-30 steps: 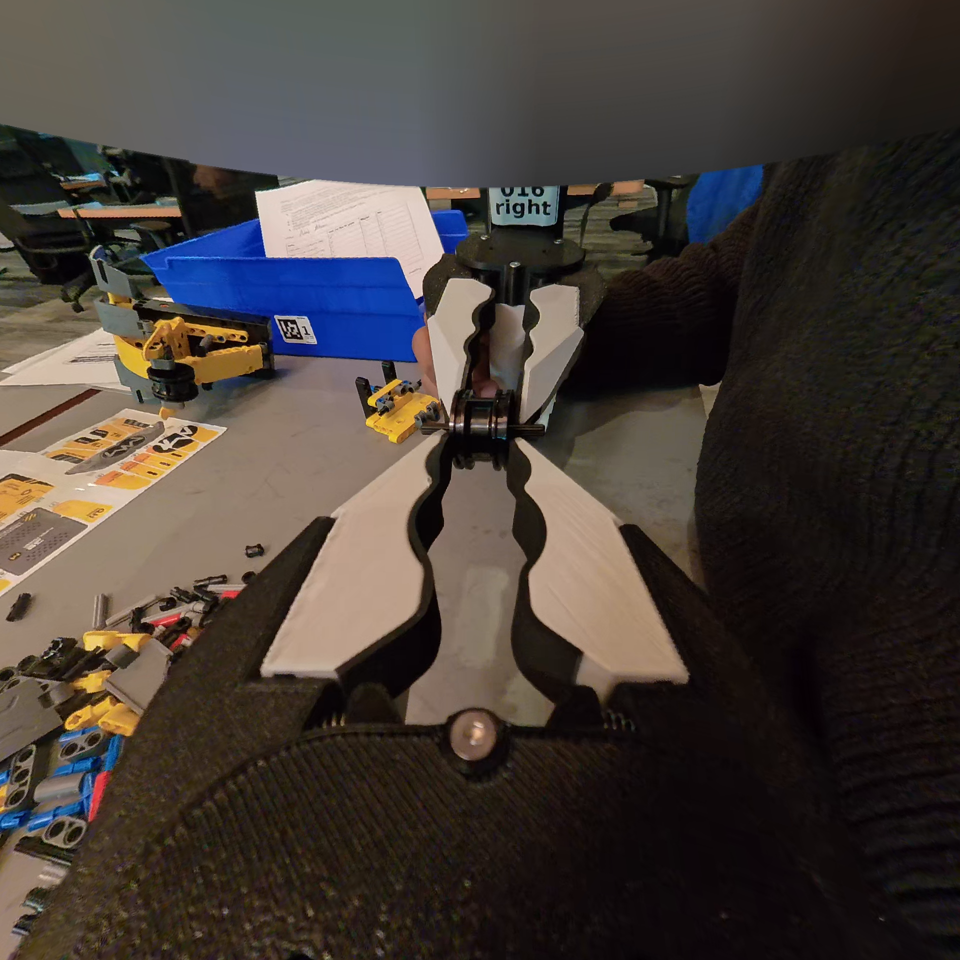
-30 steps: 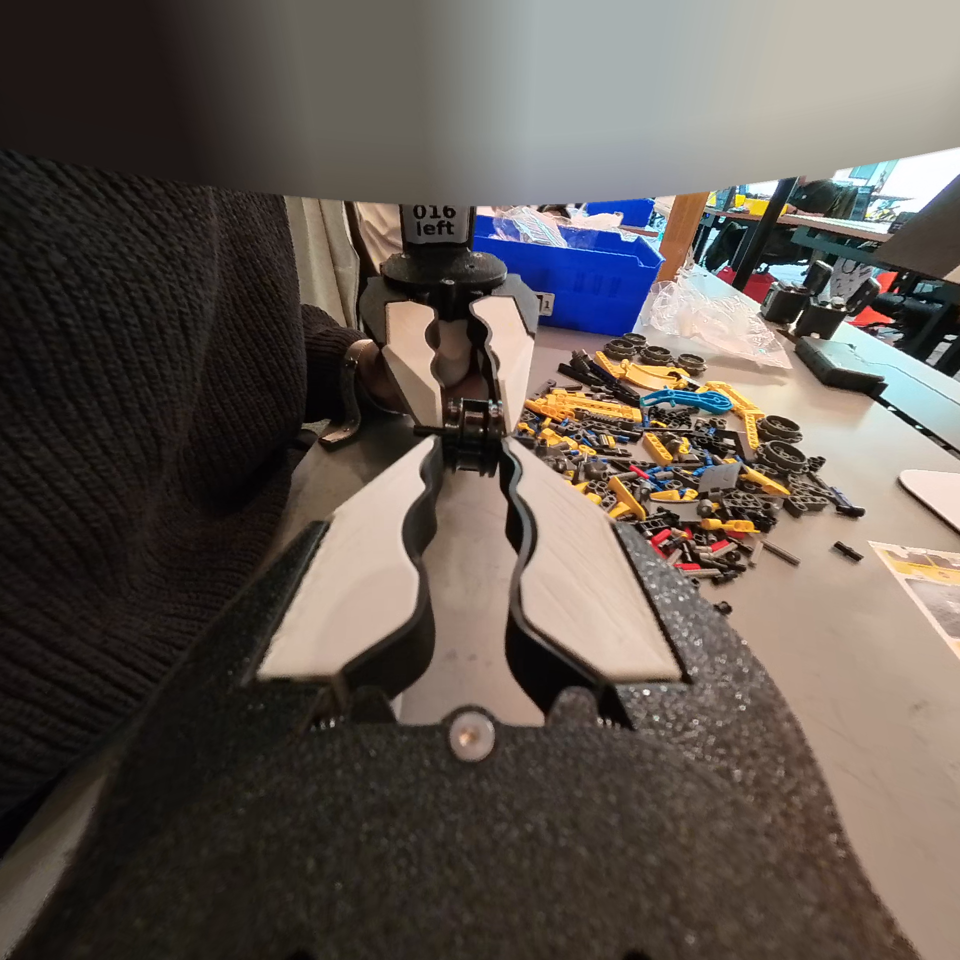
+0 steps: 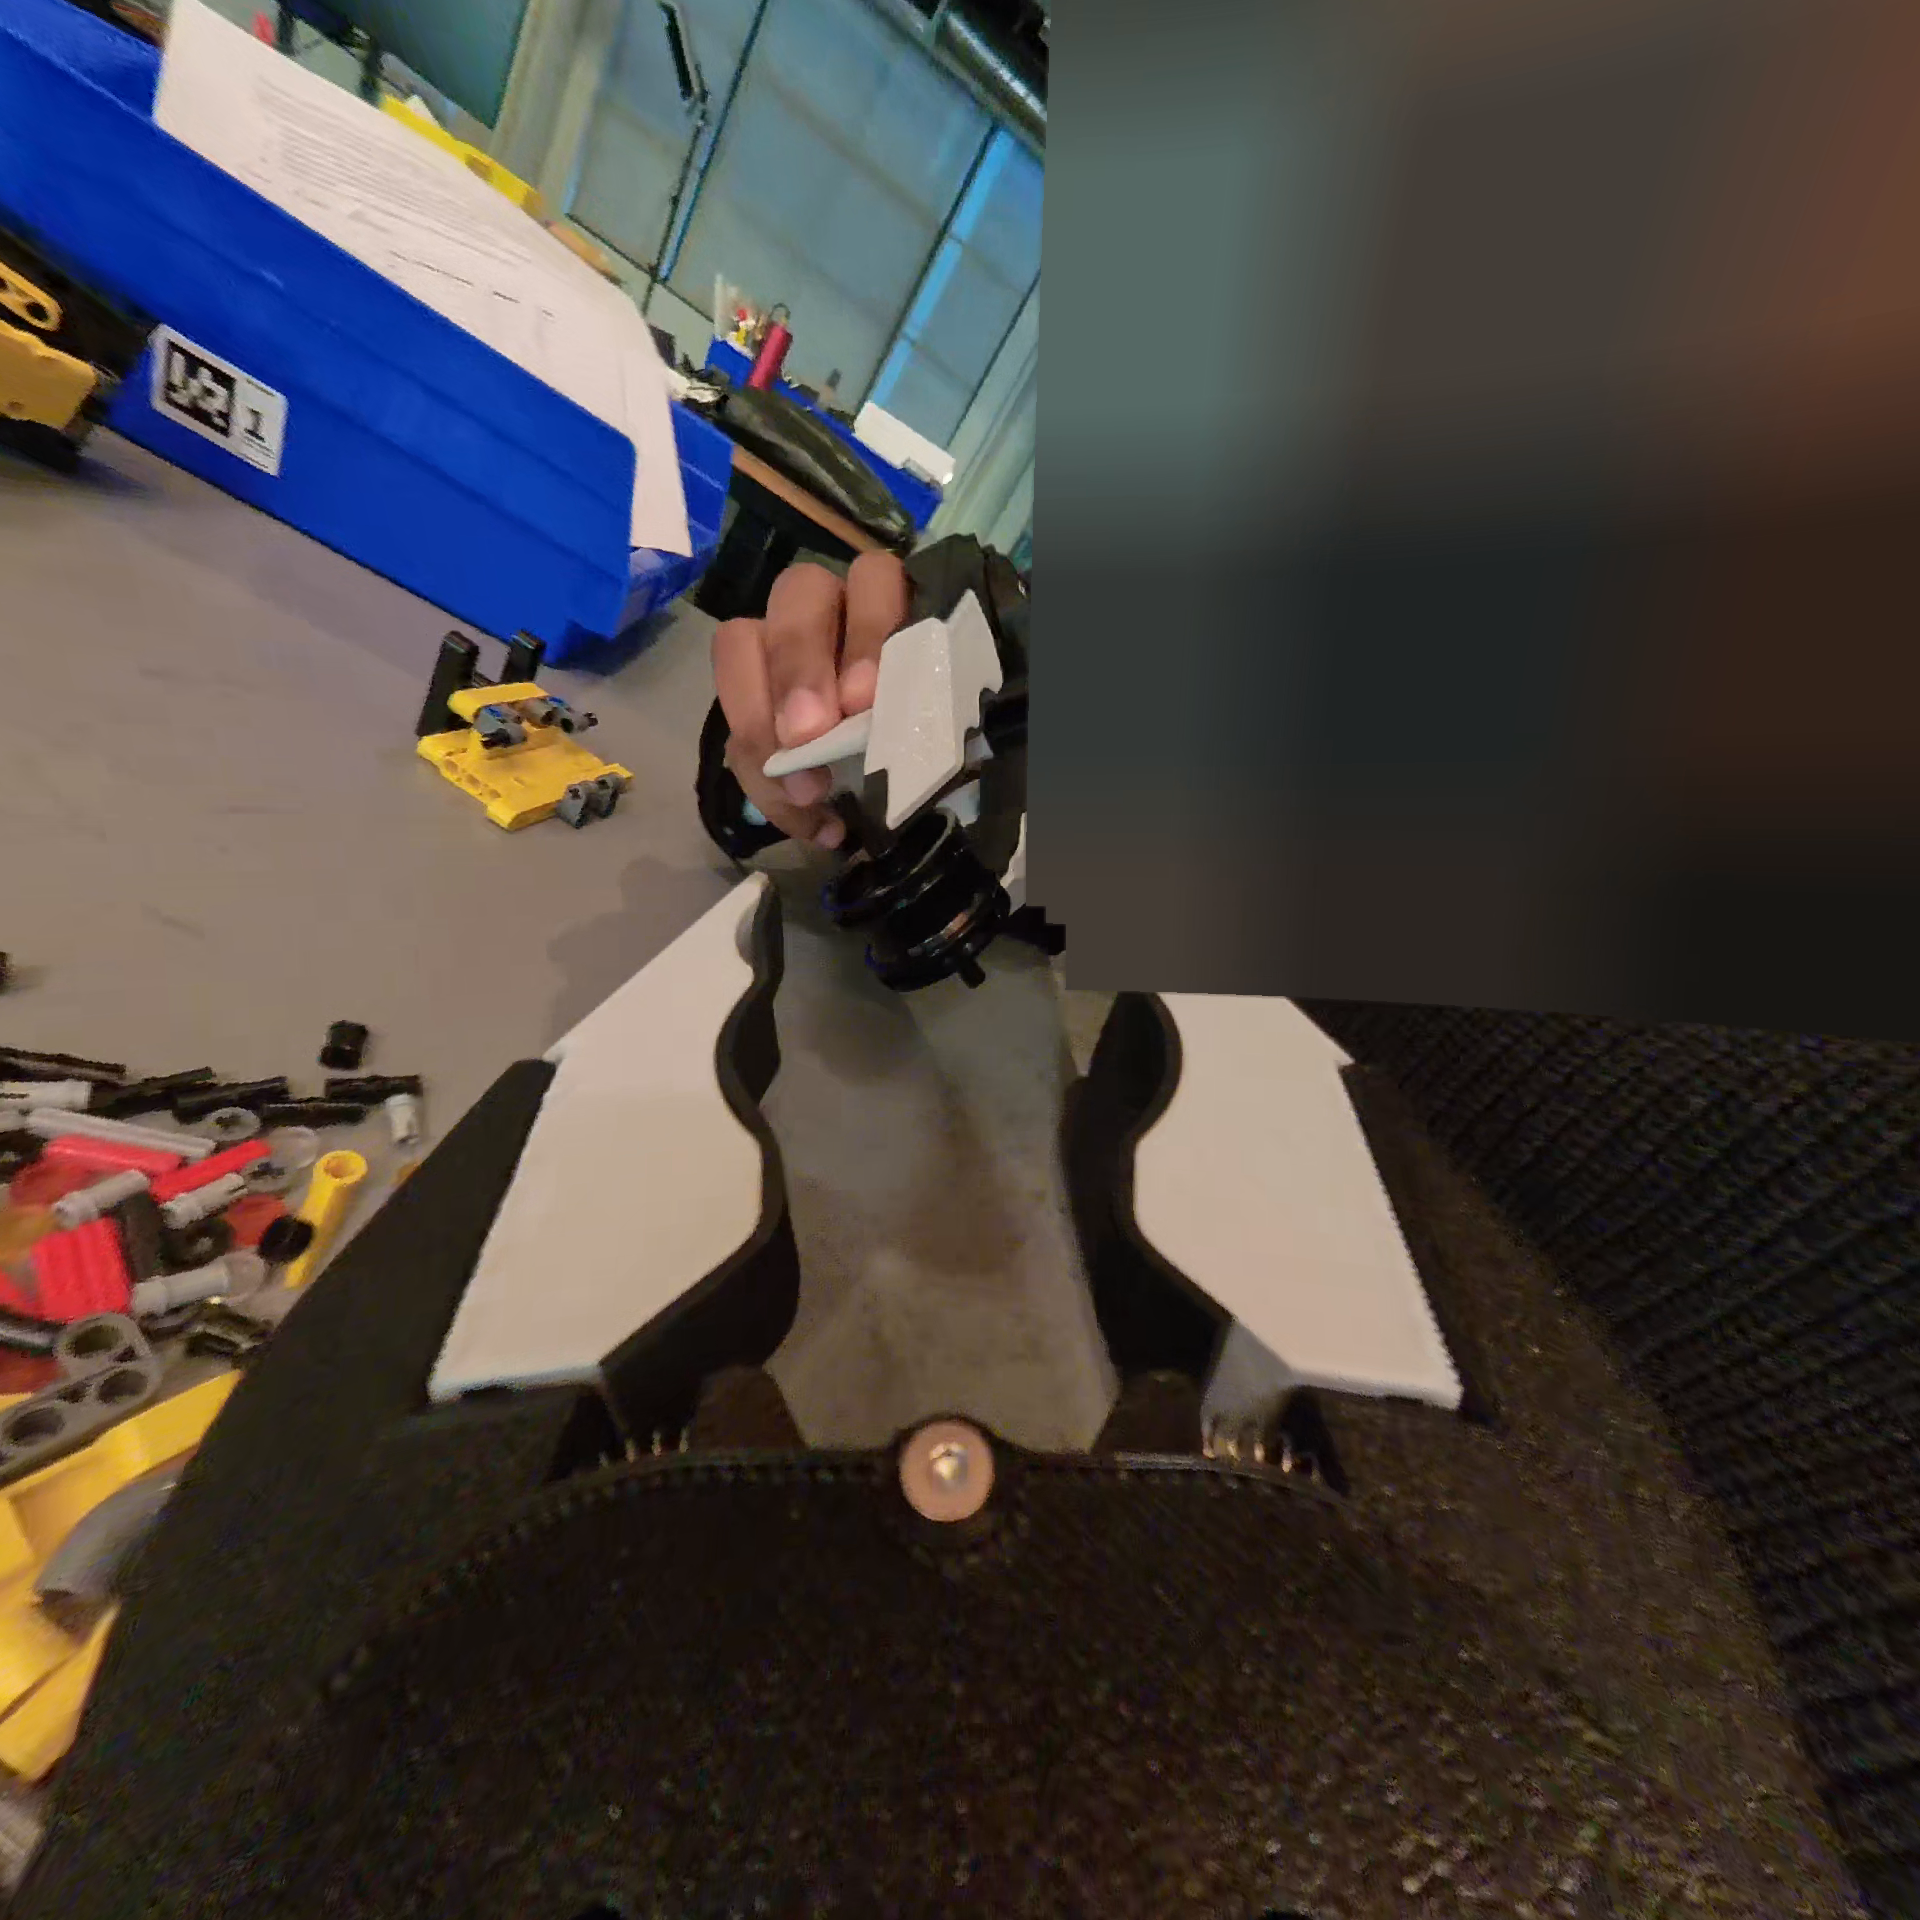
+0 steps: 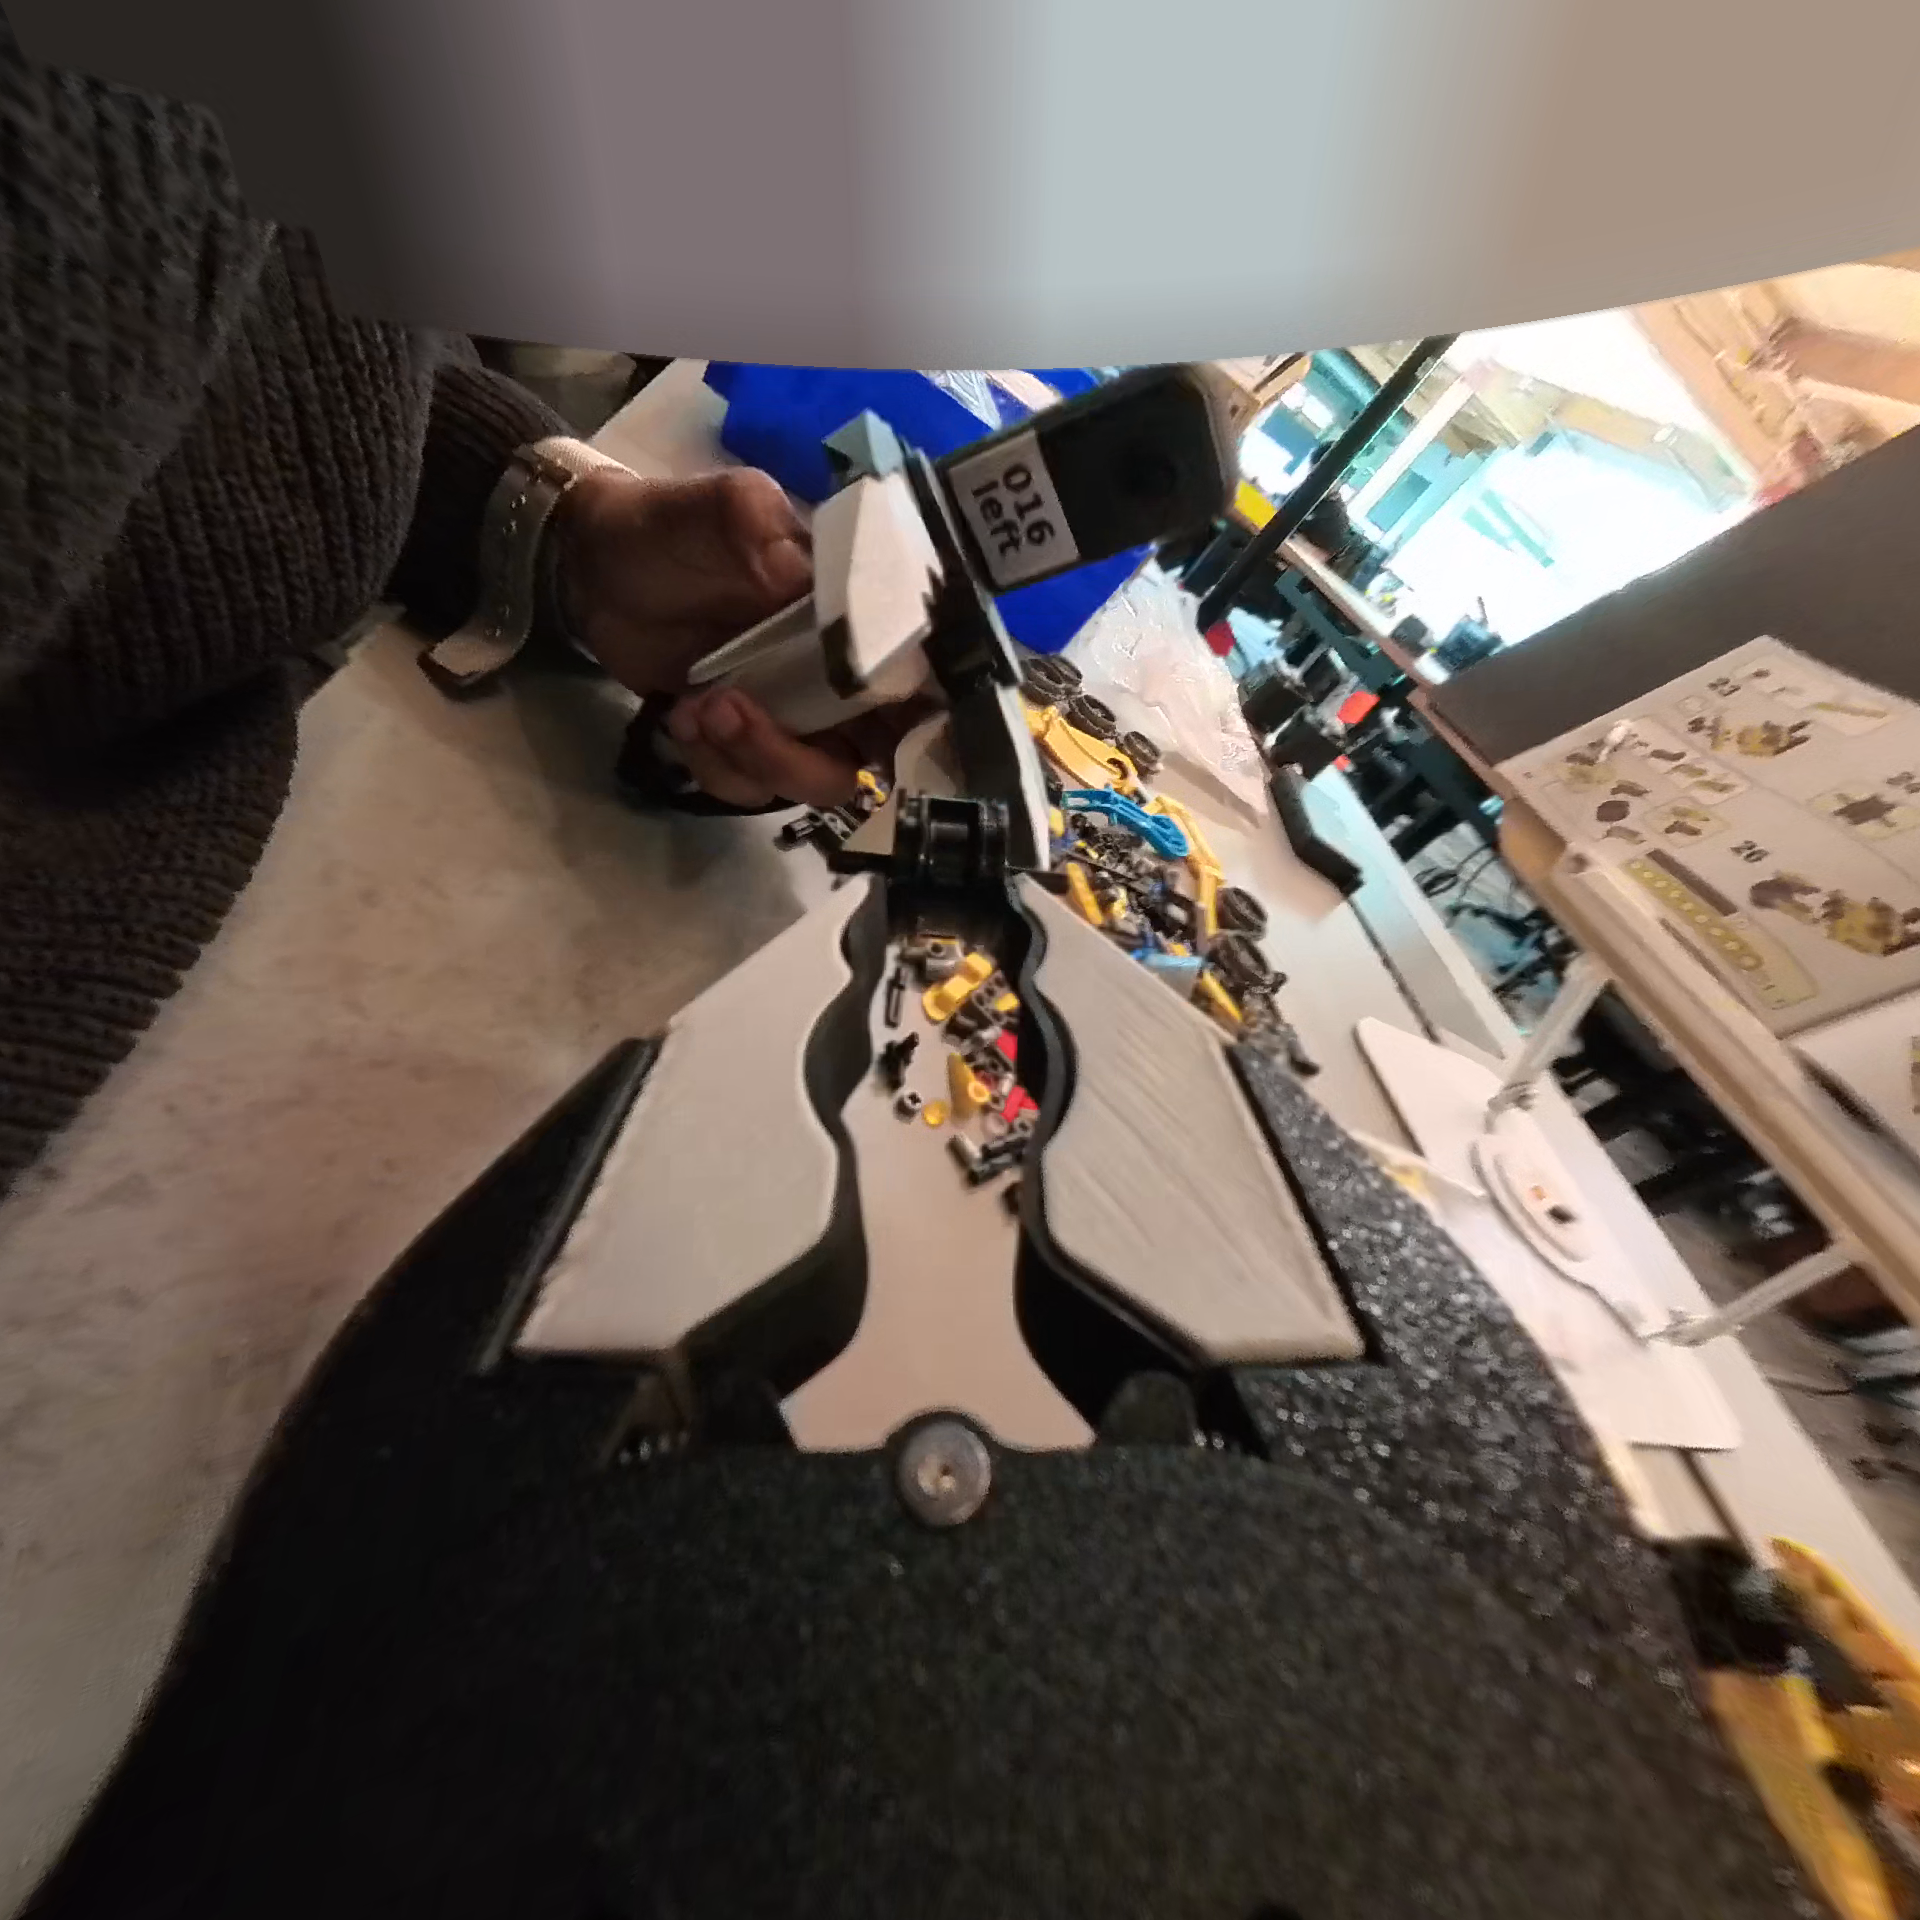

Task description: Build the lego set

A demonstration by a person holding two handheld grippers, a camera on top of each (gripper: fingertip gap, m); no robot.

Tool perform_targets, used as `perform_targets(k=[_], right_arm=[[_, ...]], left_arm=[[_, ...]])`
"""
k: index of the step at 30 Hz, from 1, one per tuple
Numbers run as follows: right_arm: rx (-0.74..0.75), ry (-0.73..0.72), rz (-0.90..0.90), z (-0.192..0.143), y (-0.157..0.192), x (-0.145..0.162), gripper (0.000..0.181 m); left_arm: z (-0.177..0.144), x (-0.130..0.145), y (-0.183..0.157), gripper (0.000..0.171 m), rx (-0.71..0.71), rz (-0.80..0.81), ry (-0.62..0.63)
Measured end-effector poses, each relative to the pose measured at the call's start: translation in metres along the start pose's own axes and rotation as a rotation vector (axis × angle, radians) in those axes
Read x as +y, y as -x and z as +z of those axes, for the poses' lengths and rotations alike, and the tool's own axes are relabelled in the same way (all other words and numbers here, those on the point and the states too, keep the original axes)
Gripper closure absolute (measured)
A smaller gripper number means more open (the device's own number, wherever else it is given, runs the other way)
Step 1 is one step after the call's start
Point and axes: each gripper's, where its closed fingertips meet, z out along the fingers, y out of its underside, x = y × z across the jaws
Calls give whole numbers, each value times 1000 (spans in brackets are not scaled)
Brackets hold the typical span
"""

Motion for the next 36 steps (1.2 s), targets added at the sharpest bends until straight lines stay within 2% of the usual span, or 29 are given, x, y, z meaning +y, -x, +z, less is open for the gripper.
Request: perform_targets(k=[5, 10, 14, 19, 24, 32, 36], right_arm=[[-61, 135, 322, 7, -9, 37, 160], [-91, 41, 492, -1, -20, 29, 160], [-125, 4, 527, -2, -18, 23, 160], [-165, -29, 513, -2, -11, 15, 160], [-202, -98, 520, -5, -6, 3, 160], [-209, -111, 527, -5, -6, 1, 160], [-251, -125, 543, -5, 0, -3, 160]], left_arm=[[-7, -7, 11, 103, -103, 79, -26], [-14, -13, 16, 101, -146, 99, -59], [-12, -11, 20, 95, -198, 149, -32], [-8, -7, 20, 93, -282, 306, 14], [-1, 3, 14, 93, -269, 374, 82], [5, 11, 9, 99, -265, 440, 128], [8, 13, 10, 115, -302, 503, 143]])
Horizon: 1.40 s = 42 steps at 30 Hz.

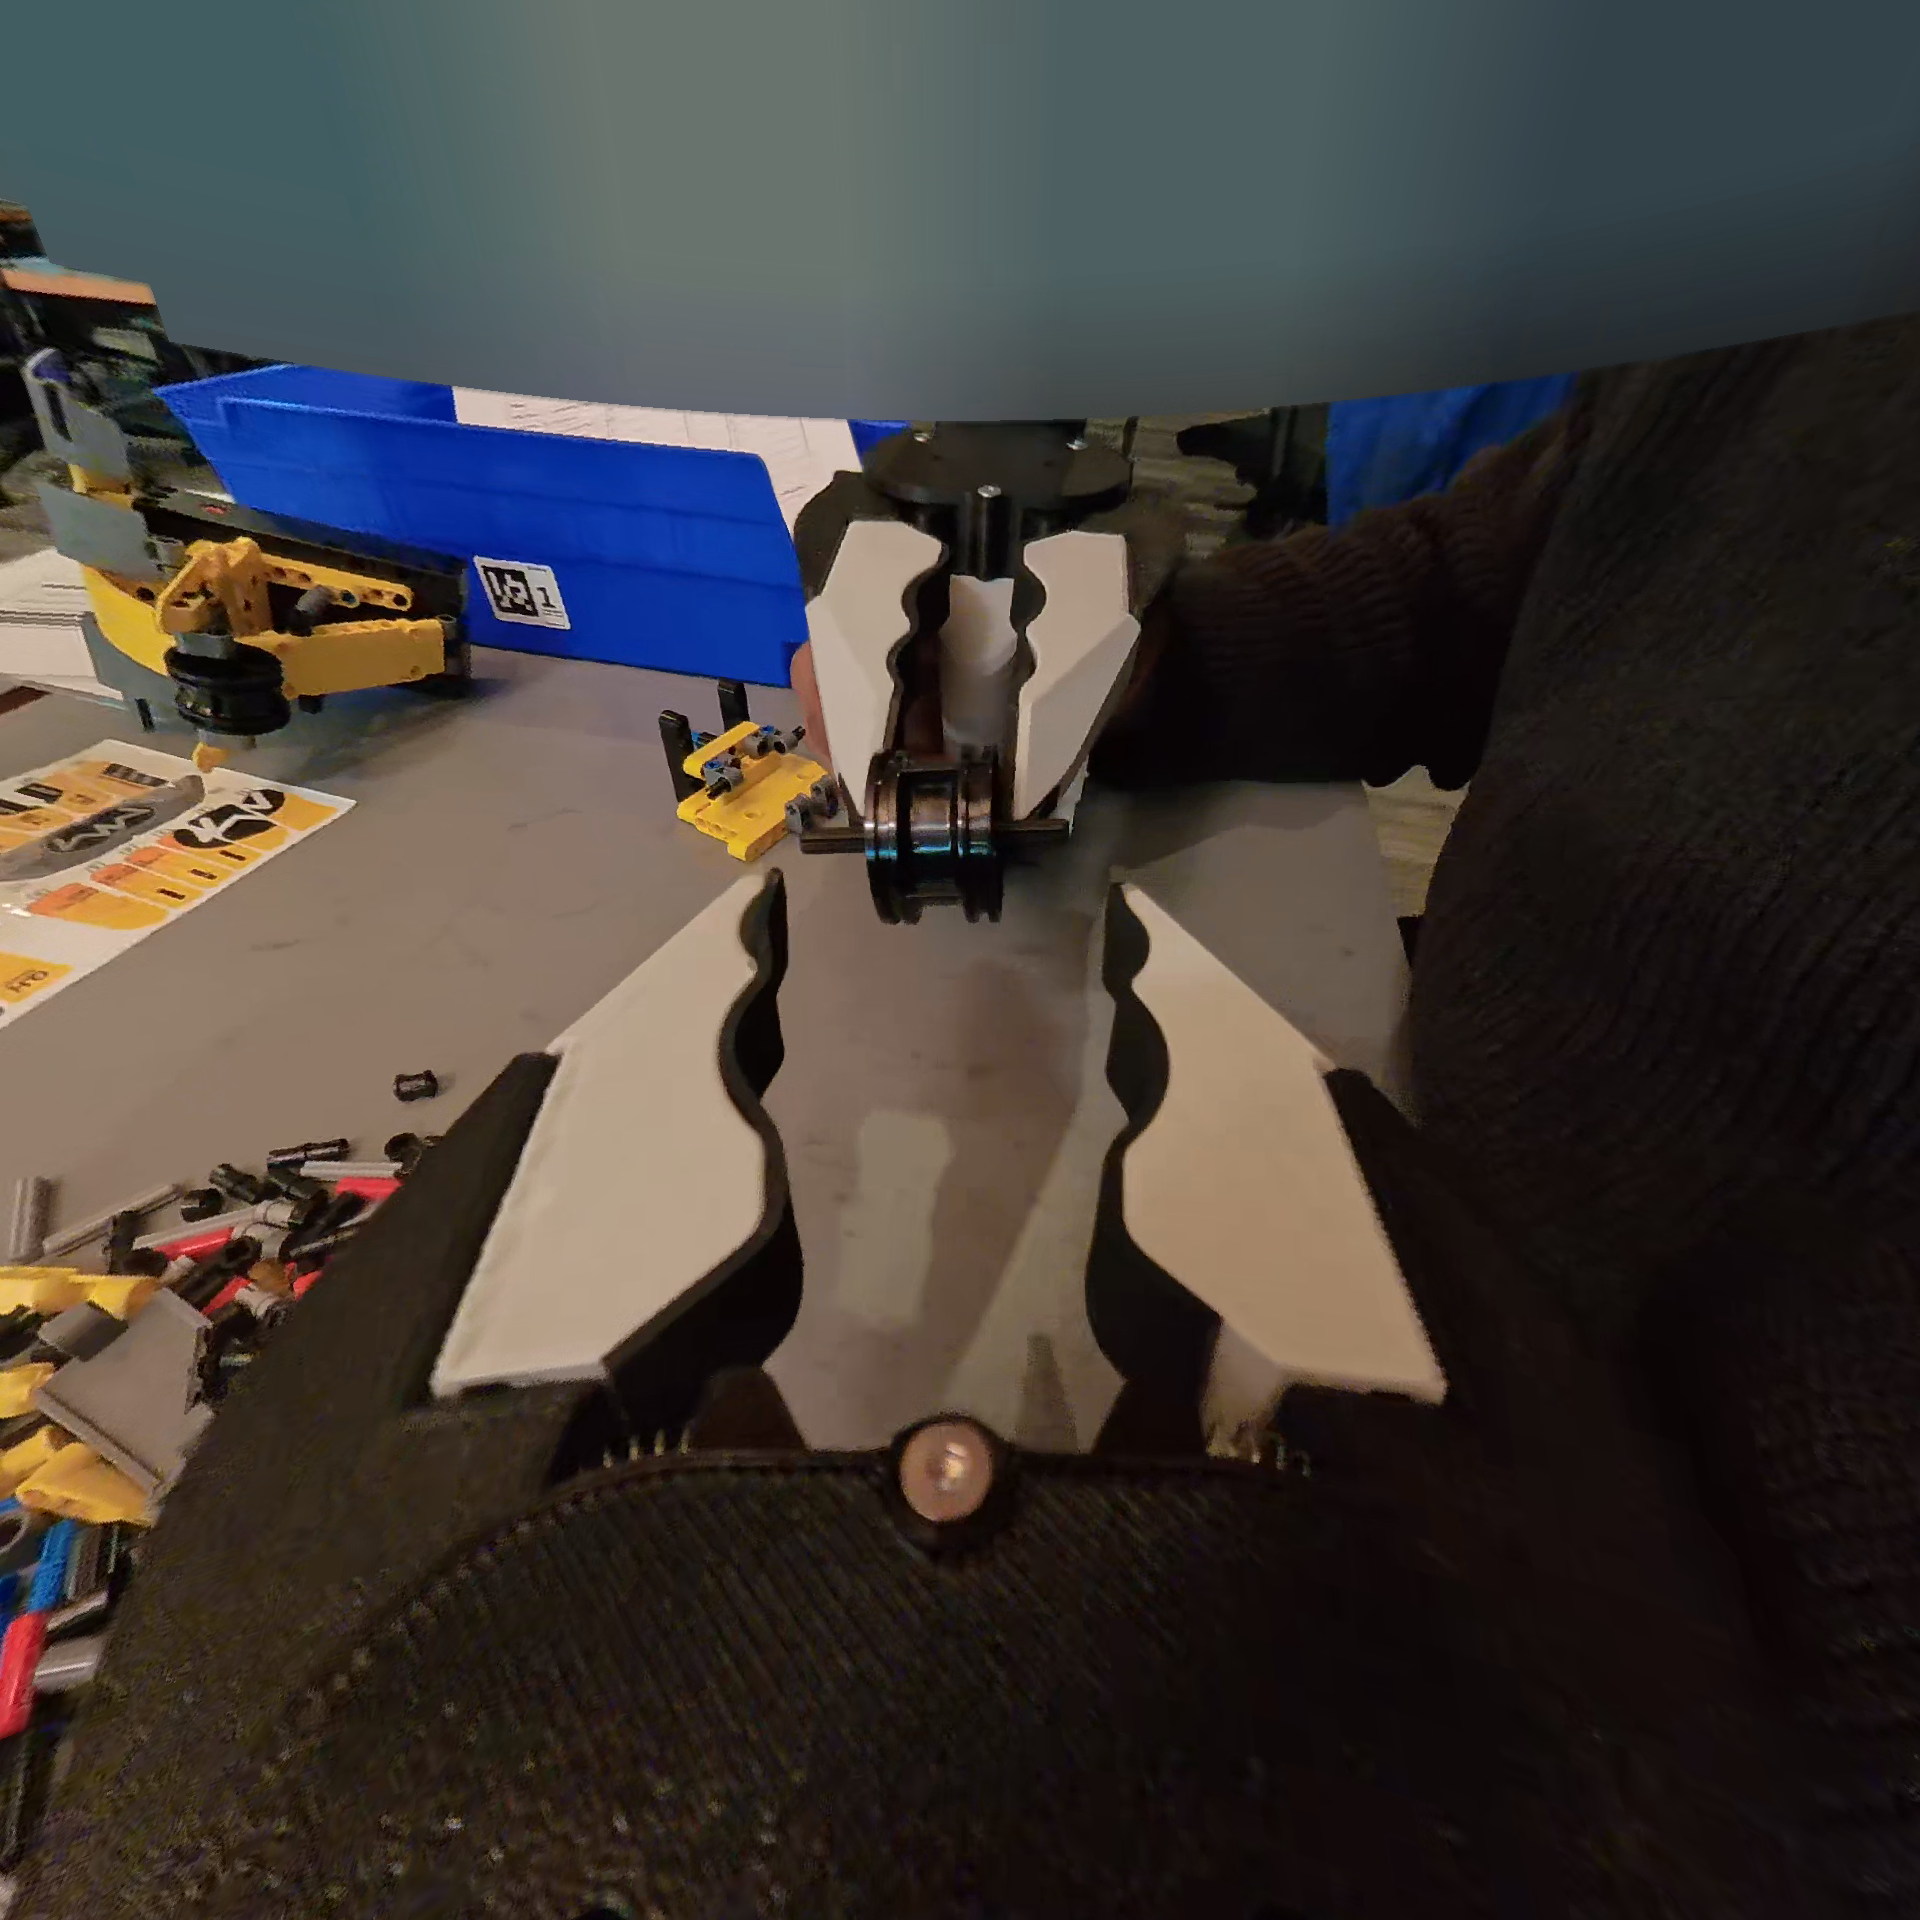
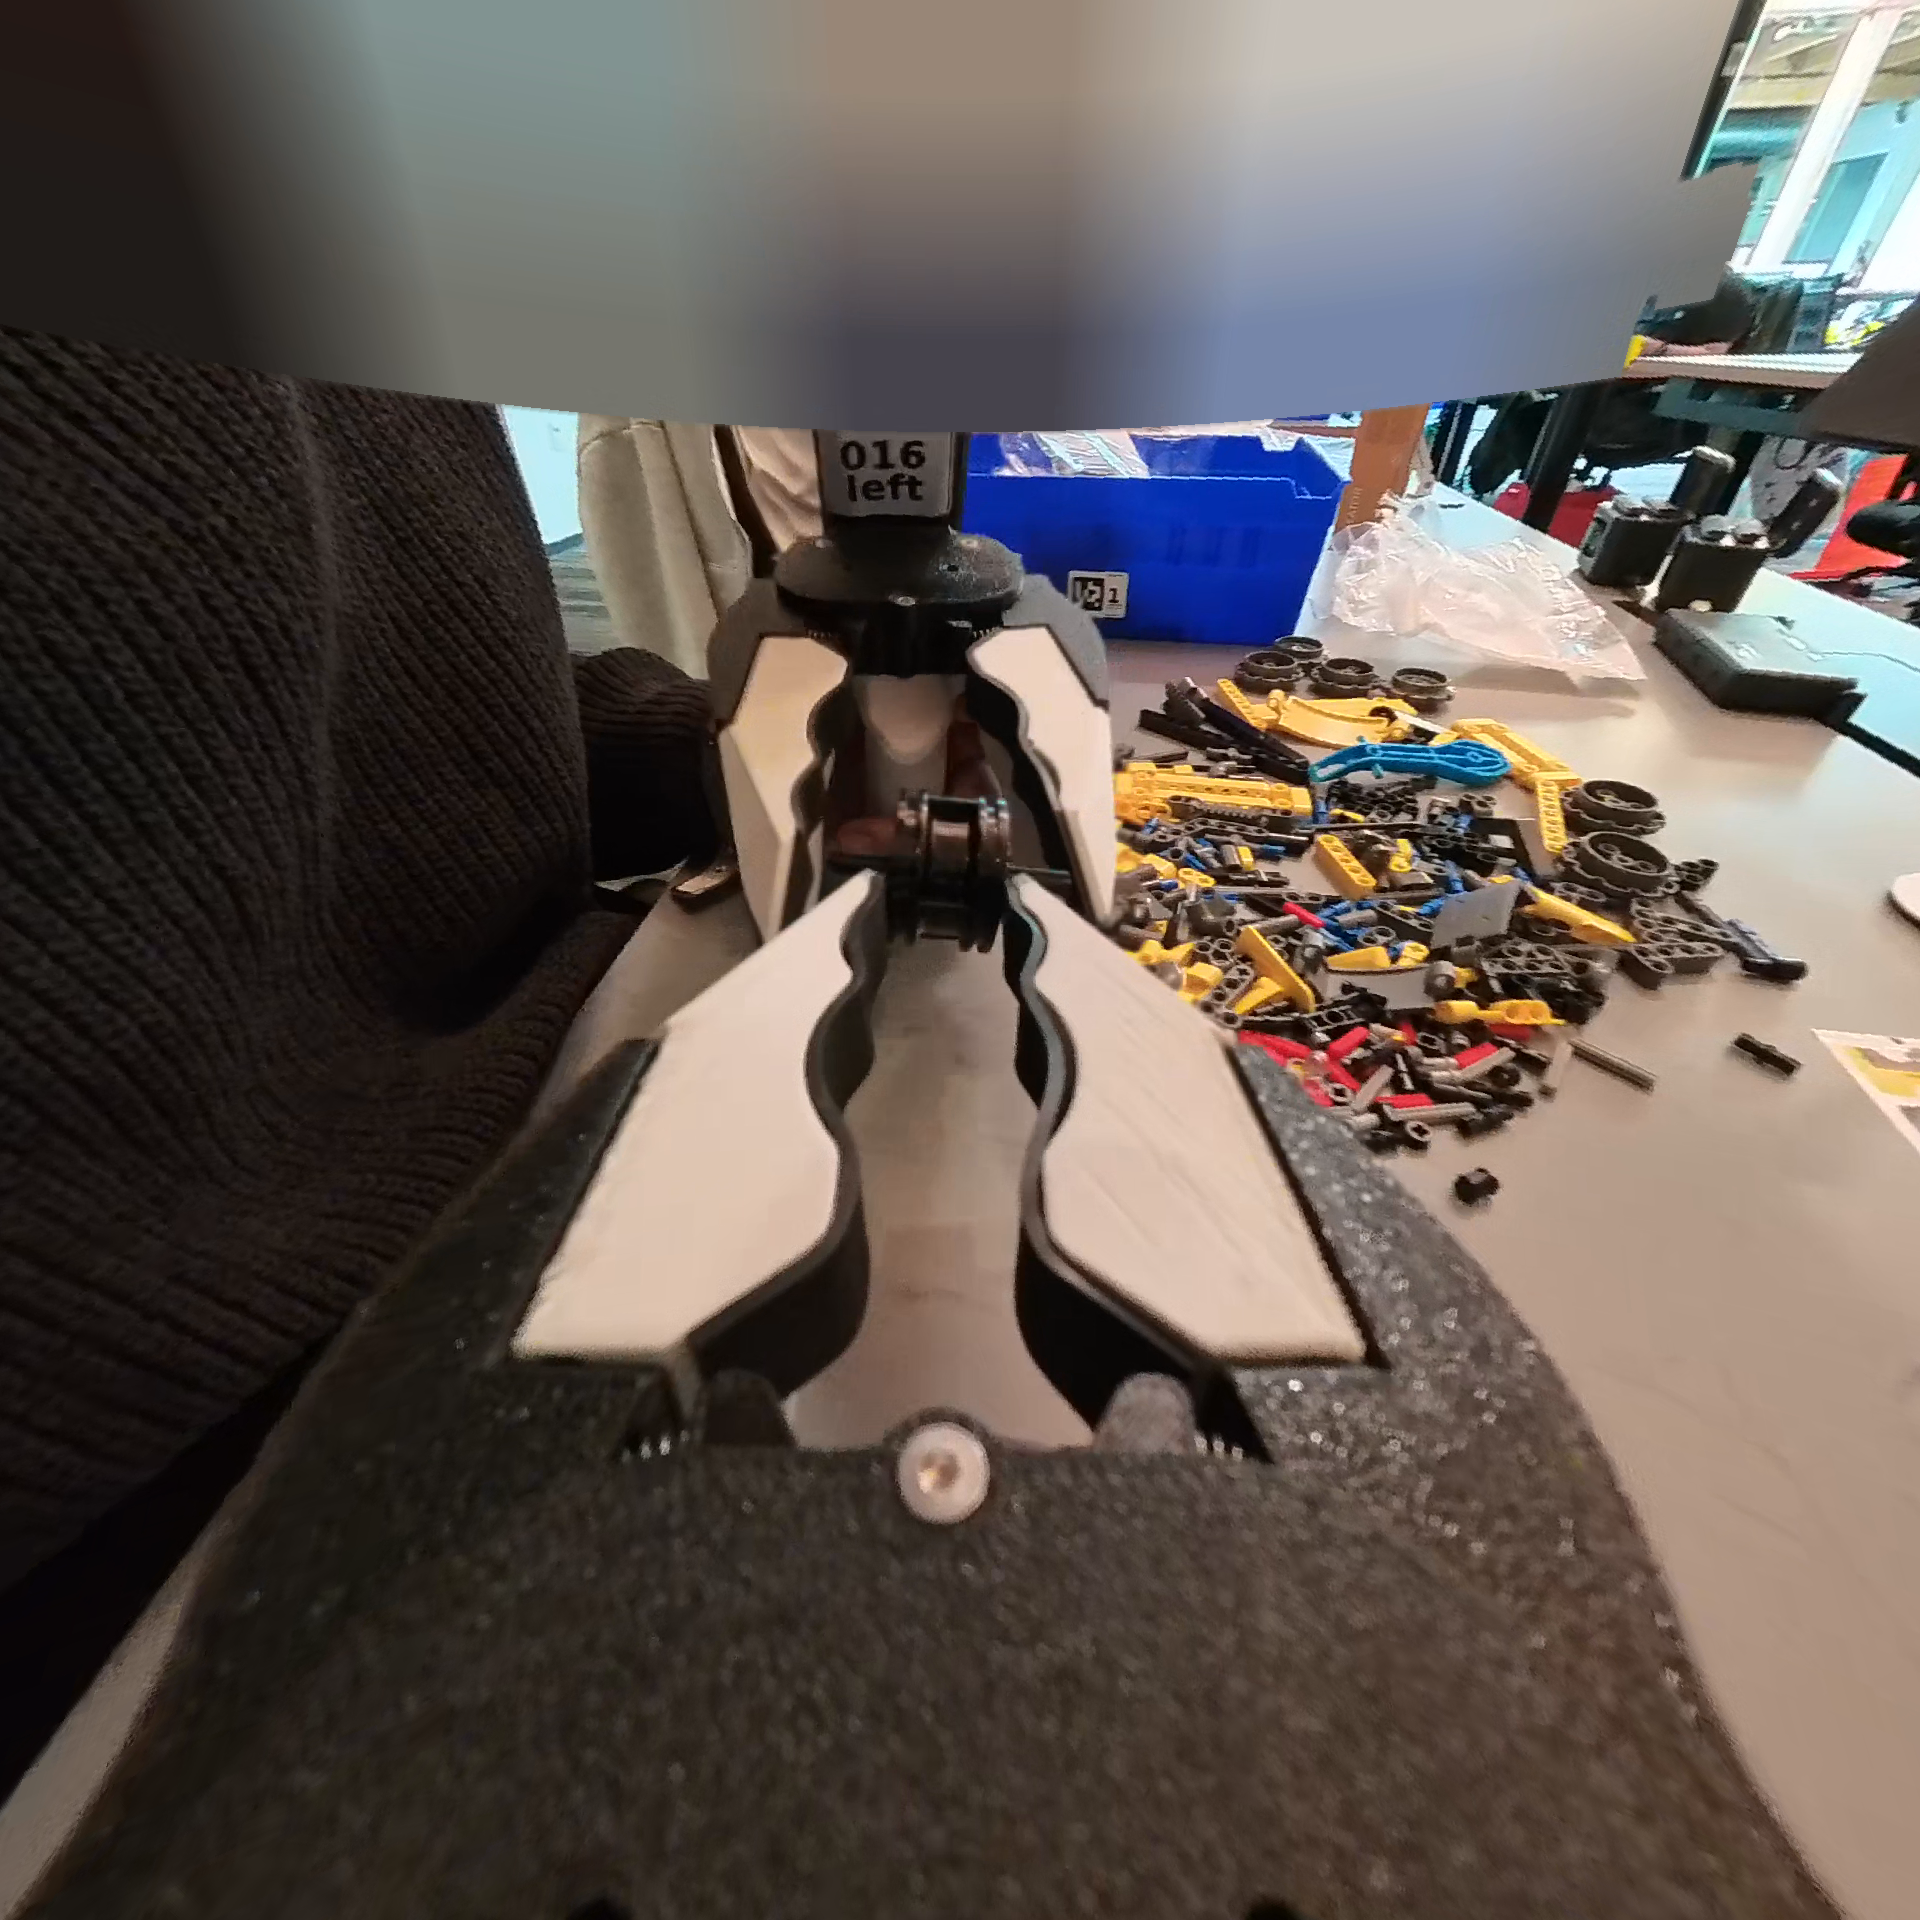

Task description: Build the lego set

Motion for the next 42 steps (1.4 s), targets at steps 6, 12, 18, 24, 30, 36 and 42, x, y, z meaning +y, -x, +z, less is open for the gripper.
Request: perform_targets(k=[6, 12, 18, 24, 30, 36, 42], right_arm=[[-64, 1, 44, 1, 8, 0, 160], [-115, -2, 112, 1, 11, 0, 160], [-53, -16, 146, 0, -1, -2, 146], [10, -24, 161, -1, -12, -2, 139], [72, 23, 66, 4, -12, 3, 138], [69, 57, 51, 7, -10, 8, 139], [74, 64, 62, 7, -12, 9, 139]], left_arm=[[2, 0, -1, 128, -20, 44, 10], [-2, -5, -4, 137, 0, 43, -16], [-5, -1, 12, 137, -60, 2, -5], [-11, 1, 30, 137, -146, -20, 4], [-15, 1, 34, 136, -159, -27, 2], [-19, -11, 18, 135, -96, 50, -51], [-16, -6, 16, 135, -88, 46, -22]])
